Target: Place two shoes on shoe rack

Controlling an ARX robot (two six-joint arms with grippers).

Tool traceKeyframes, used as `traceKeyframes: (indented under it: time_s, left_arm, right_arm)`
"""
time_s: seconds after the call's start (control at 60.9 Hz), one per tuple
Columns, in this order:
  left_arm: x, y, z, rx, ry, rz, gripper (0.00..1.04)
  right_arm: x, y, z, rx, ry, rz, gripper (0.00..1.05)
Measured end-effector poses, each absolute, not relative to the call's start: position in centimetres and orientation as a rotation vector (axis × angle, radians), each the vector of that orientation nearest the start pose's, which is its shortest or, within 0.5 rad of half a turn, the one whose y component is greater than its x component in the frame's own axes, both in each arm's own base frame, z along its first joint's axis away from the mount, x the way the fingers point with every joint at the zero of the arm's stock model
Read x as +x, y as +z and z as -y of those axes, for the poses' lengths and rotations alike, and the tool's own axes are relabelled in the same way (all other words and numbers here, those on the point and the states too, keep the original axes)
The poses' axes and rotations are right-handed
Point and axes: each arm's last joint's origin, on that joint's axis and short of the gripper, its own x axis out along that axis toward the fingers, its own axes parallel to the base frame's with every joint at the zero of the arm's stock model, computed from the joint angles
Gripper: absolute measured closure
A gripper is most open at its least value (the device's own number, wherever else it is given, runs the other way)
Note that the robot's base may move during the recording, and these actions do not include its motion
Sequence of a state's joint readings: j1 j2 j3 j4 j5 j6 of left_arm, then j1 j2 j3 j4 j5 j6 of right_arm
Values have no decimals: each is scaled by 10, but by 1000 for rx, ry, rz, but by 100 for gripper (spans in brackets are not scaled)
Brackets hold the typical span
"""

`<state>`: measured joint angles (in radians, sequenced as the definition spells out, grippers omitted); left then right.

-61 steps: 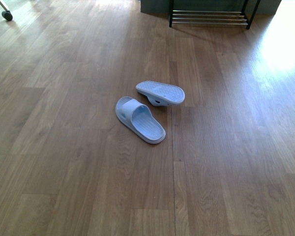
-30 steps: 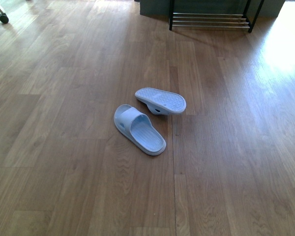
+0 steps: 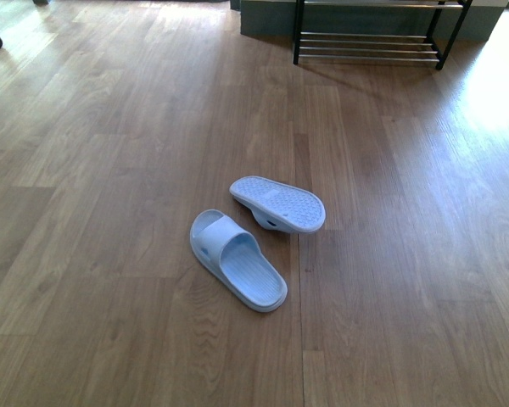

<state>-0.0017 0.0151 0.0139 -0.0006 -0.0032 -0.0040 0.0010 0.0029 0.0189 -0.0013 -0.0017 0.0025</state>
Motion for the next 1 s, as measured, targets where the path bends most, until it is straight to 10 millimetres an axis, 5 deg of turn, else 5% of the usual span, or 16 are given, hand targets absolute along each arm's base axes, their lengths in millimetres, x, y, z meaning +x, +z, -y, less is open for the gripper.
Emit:
traceKeyframes:
  time_s: [0.706, 1.002]
  left_arm:
    - [99, 165, 1, -55, 89, -90, 9]
    - [156, 139, 11, -316, 192, -429, 9]
  right_arm:
    - [97, 170, 0, 3, -2, 14, 9]
    - [97, 170, 0, 3, -2, 14, 9]
